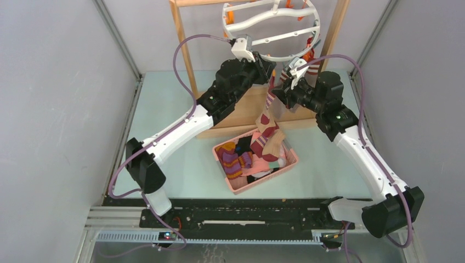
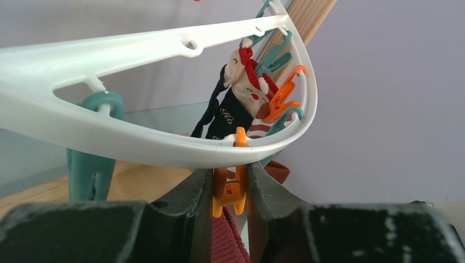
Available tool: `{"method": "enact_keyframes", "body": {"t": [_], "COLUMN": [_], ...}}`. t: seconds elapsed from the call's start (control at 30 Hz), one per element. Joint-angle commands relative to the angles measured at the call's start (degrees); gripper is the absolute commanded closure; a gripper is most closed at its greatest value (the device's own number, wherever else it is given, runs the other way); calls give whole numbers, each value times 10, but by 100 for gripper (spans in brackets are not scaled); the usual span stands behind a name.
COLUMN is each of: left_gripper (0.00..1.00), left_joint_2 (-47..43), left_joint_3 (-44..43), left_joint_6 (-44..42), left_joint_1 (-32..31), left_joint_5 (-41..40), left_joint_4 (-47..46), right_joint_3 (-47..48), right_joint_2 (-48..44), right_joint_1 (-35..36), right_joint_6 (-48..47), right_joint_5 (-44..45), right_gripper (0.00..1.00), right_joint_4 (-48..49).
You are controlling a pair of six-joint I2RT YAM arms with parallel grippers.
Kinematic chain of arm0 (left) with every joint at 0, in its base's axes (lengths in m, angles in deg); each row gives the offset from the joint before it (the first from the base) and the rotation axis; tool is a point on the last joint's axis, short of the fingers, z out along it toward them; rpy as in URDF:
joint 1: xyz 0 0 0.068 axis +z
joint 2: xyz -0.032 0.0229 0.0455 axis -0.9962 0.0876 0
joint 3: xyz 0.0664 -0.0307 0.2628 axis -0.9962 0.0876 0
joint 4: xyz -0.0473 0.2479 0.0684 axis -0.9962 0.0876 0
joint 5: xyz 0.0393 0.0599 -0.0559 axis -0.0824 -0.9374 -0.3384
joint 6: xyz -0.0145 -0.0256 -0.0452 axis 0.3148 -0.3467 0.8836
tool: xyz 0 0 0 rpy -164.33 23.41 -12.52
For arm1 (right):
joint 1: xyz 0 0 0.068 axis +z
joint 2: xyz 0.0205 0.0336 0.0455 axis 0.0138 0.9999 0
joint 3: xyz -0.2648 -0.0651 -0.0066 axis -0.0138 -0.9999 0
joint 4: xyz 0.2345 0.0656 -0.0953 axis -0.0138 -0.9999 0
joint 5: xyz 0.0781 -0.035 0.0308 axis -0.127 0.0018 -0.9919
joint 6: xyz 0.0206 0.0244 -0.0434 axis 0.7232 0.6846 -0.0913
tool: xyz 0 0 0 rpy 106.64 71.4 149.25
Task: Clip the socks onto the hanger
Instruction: Open the clamp at the hanger.
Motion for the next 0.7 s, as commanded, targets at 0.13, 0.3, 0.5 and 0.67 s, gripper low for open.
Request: {"method": "enact_keyframes", "body": {"t": [0.13,0.3,0.5,0.67], "left_gripper": [97,97,96,97], "left_joint_2": [-14,-12,-11,-12], "left_joint_3": [-37,-37,-40,-42], "left_joint_6": [-16,-16,-14,-12], "left_joint_1": [-1,-1,-1,-1], "left_joint_5": [-14,-14,-12,-9], "left_joint_4": [0,2,5,6], "right_joint_3": [40,40,45,48], "right_joint_2": [4,4,8,11], "right_joint_1": [5,5,5,6], "right_joint_6": [-10,-10,-11,-10], "right_joint_5": [8,11,12,14], "right_gripper": [100,100,100,100], "right_joint_4": [2,7,4,2]}}
